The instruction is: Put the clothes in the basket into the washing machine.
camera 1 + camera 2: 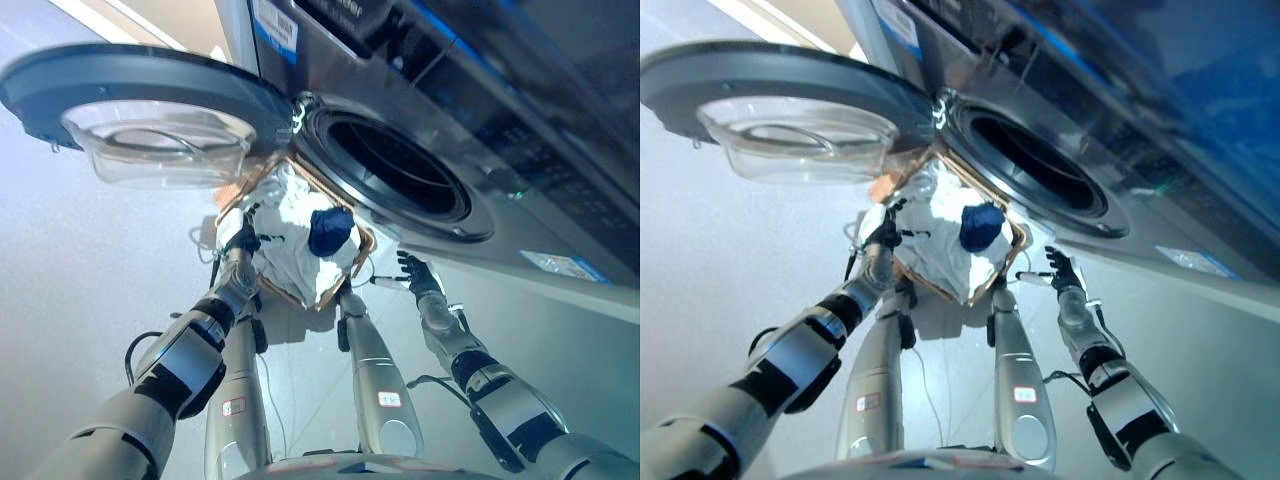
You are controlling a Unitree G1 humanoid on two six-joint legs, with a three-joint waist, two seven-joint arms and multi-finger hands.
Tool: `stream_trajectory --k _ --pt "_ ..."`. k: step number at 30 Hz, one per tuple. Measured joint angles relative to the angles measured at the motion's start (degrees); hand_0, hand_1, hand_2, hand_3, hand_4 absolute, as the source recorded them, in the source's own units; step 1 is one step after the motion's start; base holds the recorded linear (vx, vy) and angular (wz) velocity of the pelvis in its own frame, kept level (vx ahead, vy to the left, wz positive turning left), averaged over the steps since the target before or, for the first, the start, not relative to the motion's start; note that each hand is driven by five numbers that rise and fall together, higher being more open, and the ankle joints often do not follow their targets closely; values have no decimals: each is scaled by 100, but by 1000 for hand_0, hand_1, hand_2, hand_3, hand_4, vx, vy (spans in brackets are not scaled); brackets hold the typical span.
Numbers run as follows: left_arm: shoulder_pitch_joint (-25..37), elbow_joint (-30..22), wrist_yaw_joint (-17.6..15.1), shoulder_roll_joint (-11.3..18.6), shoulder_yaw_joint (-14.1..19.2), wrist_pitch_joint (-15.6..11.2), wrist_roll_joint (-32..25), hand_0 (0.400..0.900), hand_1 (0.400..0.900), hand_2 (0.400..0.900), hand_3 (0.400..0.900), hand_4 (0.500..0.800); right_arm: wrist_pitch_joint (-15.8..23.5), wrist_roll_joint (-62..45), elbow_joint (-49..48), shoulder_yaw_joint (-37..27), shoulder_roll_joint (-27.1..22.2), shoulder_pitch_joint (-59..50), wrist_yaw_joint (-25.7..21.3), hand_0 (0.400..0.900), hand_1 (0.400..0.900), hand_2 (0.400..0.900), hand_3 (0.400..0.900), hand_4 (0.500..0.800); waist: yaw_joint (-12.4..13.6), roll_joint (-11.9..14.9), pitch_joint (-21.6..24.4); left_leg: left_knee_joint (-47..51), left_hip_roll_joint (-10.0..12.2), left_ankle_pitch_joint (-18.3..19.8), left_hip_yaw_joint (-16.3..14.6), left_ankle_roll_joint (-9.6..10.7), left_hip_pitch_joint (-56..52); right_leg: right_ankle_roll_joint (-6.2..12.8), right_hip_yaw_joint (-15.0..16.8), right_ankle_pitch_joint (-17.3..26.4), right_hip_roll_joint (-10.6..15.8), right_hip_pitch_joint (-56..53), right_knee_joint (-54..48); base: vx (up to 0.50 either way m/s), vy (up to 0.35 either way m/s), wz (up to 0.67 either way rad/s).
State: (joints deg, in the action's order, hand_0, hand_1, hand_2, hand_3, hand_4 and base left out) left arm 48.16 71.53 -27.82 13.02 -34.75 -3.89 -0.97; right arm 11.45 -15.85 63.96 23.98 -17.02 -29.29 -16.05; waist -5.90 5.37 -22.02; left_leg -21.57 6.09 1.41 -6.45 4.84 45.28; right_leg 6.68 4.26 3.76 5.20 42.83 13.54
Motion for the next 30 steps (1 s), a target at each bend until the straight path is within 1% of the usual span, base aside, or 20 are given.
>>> stream_trajectory --k 3,7,11,16,19,21,22,23,25,27,30 --pt "71 -16 -122 -33 -47 31 -2 900 900 900 900 800 15 1 -256 5 2 34 -94 900 900 900 900 800 -116 4 2 -232 8 45 -39 -24 370 2 76 -1 -2 388 193 -55 -28 -11" --pt "223 -41 -258 -162 -54 125 -8 900 900 900 900 800 103 1 -538 10 0 40 -223 900 900 900 900 800 -248 8 6 -594 37 148 -96 -62 839 24 198 -18 -10 866 449 -41 -42 -10" --pt "445 -80 -390 -360 -71 127 -16 900 900 900 900 800 134 -70 -609 66 3 41 -337 900 900 900 900 800 -271 14 11 -854 74 215 -181 -78 1150 26 329 -49 -12 1230 669 -23 -49 -9" --pt "609 -333 -501 -601 -257 124 -14 900 900 900 900 800 165 -106 -713 97 6 75 -387 900 900 900 900 800 -324 18 20 -927 76 235 -257 -49 1400 93 449 -48 -20 1543 758 7 -43 -14" --pt "644 -336 -558 -798 -391 123 -11 900 900 900 900 800 257 -107 -850 99 9 111 -465 900 900 900 900 800 -378 17 23 -938 90 237 -348 -64 1497 130 560 -5 -71 1692 750 -4 -51 -23" --pt "678 -337 -559 -865 -420 125 -13 900 900 900 900 800 289 -108 -936 73 -6 109 -538 900 900 900 900 800 -403 19 27 -1011 107 271 -400 -49 1607 124 636 24 -110 1841 766 -27 -65 -25" --pt "725 -330 -568 -876 -421 129 -14 900 900 900 900 800 326 -108 -1002 57 -8 107 -588 900 900 900 900 800 -424 15 47 -1051 126 300 -439 -62 1691 141 694 37 -136 1947 785 -13 -71 -23" --pt "788 -329 -573 -869 -411 131 -19 900 900 900 900 800 343 -109 -1088 53 -20 107 -617 900 900 900 900 800 -441 16 50 -1124 191 331 -483 -32 1791 158 768 53 -174 2056 837 -4 -77 -18" --pt "953 -320 -601 -834 -407 132 -52 900 900 900 900 800 374 -108 -1152 53 -30 74 -626 900 900 900 900 800 -488 17 52 -1235 205 397 -485 -66 1961 166 836 58 -211 2259 913 -9 -65 -20" --pt "1133 -316 -641 -827 -398 137 -170 900 900 900 900 800 371 -108 -1113 55 -28 39 -654 900 900 900 900 800 -521 16 52 -1321 229 442 -532 -57 2083 181 936 45 -259 2437 1009 -16 -71 -20" --pt "1237 -311 -678 -820 -368 138 -274 900 900 900 900 800 369 -108 -1110 55 -30 35 -697 900 900 900 900 800 -531 14 53 -1517 328 552 -595 -39 2208 211 979 17 -317 2595 1122 -13 -83 -15"
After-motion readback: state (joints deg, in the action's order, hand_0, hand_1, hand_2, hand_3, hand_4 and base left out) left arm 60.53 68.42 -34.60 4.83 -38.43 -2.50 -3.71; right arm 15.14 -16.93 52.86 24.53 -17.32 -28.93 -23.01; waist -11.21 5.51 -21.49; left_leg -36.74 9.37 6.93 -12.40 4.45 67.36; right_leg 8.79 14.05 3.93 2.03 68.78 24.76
